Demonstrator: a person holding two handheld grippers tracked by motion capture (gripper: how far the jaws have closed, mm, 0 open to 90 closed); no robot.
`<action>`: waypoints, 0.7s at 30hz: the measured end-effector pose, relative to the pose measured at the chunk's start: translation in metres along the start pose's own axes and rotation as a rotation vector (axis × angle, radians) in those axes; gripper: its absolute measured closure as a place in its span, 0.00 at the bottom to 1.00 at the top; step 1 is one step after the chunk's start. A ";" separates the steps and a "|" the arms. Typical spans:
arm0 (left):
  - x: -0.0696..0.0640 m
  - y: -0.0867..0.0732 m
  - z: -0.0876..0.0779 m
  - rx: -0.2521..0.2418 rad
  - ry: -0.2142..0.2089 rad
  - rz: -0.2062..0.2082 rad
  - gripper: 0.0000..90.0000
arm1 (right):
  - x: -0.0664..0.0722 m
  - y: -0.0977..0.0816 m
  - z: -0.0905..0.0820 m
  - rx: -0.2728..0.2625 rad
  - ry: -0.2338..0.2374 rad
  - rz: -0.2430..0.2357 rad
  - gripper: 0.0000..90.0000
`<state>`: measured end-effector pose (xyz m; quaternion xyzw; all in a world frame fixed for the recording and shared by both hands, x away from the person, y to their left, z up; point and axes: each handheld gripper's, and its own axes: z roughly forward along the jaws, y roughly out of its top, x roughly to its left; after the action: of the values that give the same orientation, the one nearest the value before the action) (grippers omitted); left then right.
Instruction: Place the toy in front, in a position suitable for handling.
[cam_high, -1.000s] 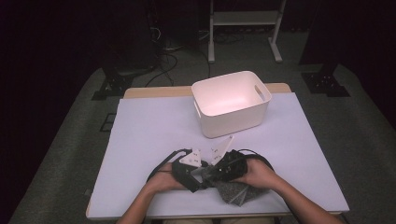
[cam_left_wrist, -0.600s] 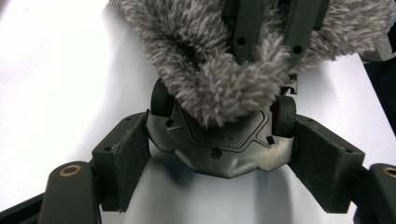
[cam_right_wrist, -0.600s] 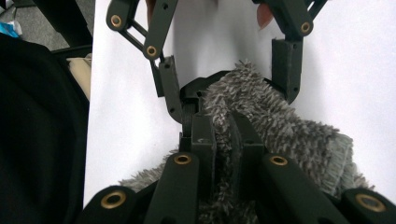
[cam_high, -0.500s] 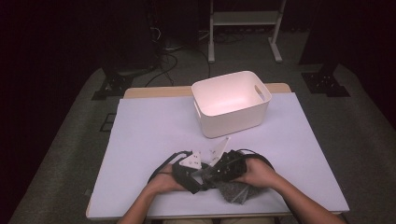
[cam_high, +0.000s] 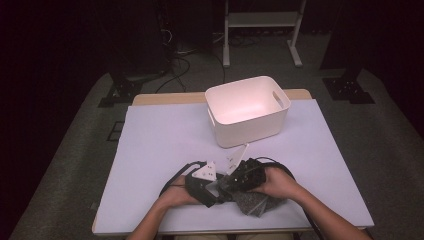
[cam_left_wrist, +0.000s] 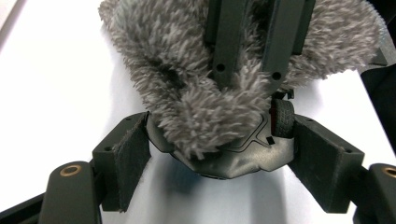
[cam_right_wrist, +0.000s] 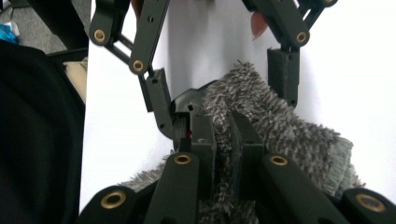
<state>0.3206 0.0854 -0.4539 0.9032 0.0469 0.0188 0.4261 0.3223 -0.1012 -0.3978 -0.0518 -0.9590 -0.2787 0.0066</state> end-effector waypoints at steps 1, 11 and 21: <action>0.000 0.000 0.000 0.000 -0.001 -0.001 0.27 | 0.001 0.002 0.001 0.000 -0.004 -0.007 0.90; 0.000 -0.001 0.001 -0.006 -0.008 -0.018 0.27 | -0.003 0.015 0.012 0.002 -0.011 -0.038 0.90; -0.001 0.003 0.002 0.009 0.002 0.005 0.27 | 0.002 0.018 0.013 -0.018 0.008 -0.046 0.90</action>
<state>0.3197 0.0816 -0.4527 0.9052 0.0450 0.0206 0.4220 0.3223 -0.0791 -0.3987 -0.0286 -0.9574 -0.2874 0.0034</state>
